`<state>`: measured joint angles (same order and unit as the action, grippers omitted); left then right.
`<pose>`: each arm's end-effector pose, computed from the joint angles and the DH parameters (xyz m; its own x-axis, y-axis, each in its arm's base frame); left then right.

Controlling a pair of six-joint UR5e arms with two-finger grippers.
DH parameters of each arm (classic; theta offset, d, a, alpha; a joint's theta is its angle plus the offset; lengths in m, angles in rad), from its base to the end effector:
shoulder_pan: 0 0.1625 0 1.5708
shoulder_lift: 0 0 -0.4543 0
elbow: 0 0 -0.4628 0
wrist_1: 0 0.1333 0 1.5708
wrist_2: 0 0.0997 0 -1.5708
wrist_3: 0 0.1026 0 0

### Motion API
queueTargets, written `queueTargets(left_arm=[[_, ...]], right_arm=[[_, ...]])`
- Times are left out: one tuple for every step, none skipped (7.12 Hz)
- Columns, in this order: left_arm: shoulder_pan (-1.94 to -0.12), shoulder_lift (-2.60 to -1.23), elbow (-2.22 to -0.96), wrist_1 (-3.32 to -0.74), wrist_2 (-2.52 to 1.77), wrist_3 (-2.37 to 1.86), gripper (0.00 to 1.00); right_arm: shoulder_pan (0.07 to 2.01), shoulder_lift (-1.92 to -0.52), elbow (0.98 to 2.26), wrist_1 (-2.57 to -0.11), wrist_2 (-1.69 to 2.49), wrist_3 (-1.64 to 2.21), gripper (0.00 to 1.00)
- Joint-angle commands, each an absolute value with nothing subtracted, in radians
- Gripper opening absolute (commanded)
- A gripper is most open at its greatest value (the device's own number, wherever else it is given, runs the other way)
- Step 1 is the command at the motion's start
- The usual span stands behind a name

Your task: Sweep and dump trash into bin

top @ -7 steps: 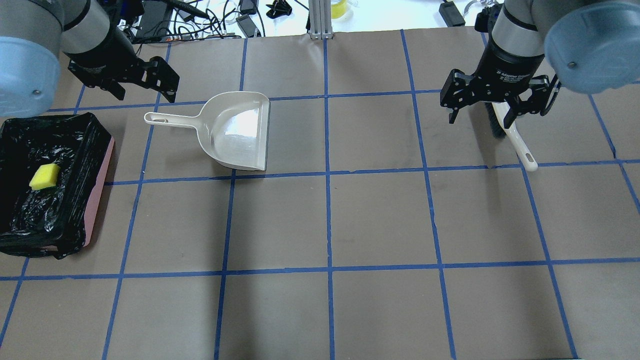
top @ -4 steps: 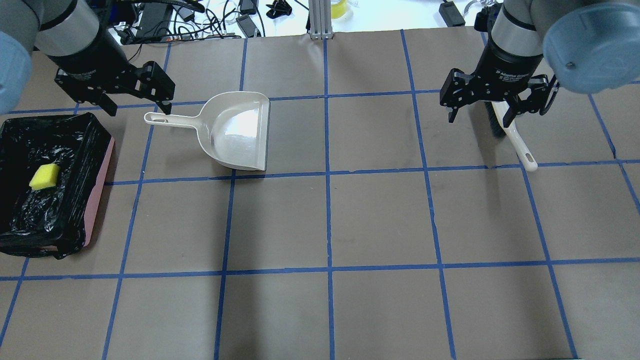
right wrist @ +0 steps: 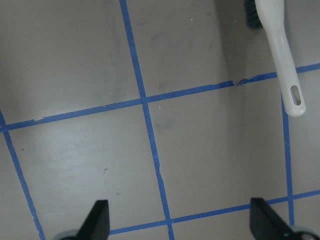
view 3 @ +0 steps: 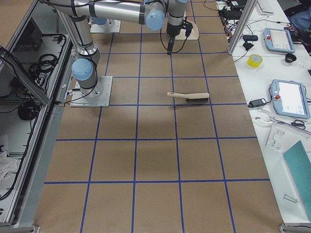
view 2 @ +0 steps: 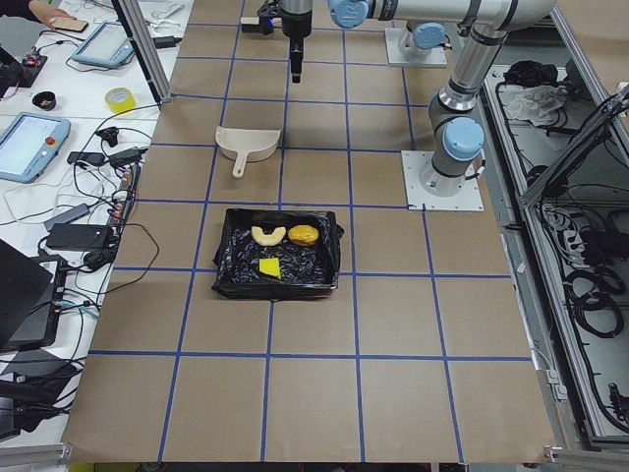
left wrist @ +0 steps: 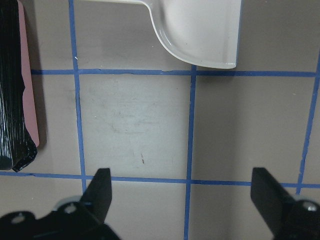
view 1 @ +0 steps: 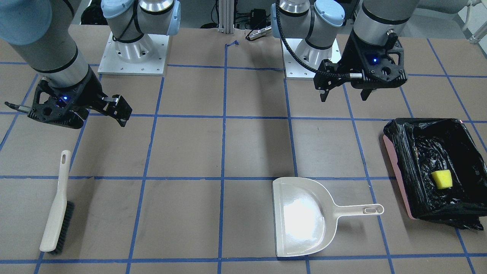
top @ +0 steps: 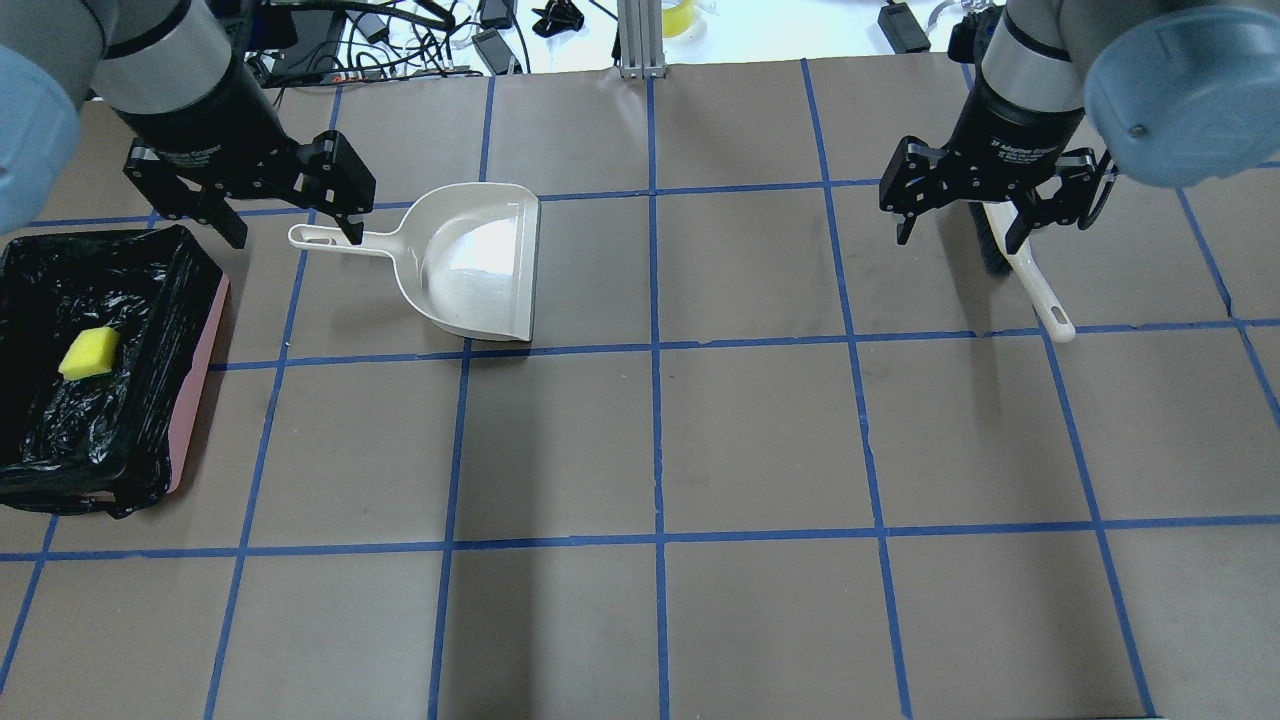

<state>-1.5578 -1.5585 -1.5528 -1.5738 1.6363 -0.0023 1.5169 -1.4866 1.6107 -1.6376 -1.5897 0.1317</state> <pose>-0.1193 -0.5611 0.5312 -0.9977 -0.0171 -0.0654 -0.0153 0.9995 -0.0274 0.0993 -0.5973 0.4498 -0.9827 0.1832 0.0262 0.1844 0.9813 0.0543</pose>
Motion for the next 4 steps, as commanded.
queueTargets(left_arm=[[-1.563, -1.560, -1.548, -1.572, 1.635, -0.009, 1.00], [-1.563, -1.562, -1.548, -1.572, 1.581, -0.021, 1.00], [-1.557, -1.560, -1.548, -1.559, 1.575, -0.012, 1.00], [-1.555, -1.557, -1.552, -1.542, 1.581, -0.006, 1.00]], right_arm=[[1.516, -1.485, 1.611, -1.652, -1.591, 0.124, 1.00], [1.516, -1.486, 1.611, -1.654, -1.583, 0.124, 1.00], [1.516, -1.494, 1.609, -1.657, -1.580, 0.123, 1.00], [1.516, -1.497, 1.609, -1.661, -1.580, 0.123, 1.00]])
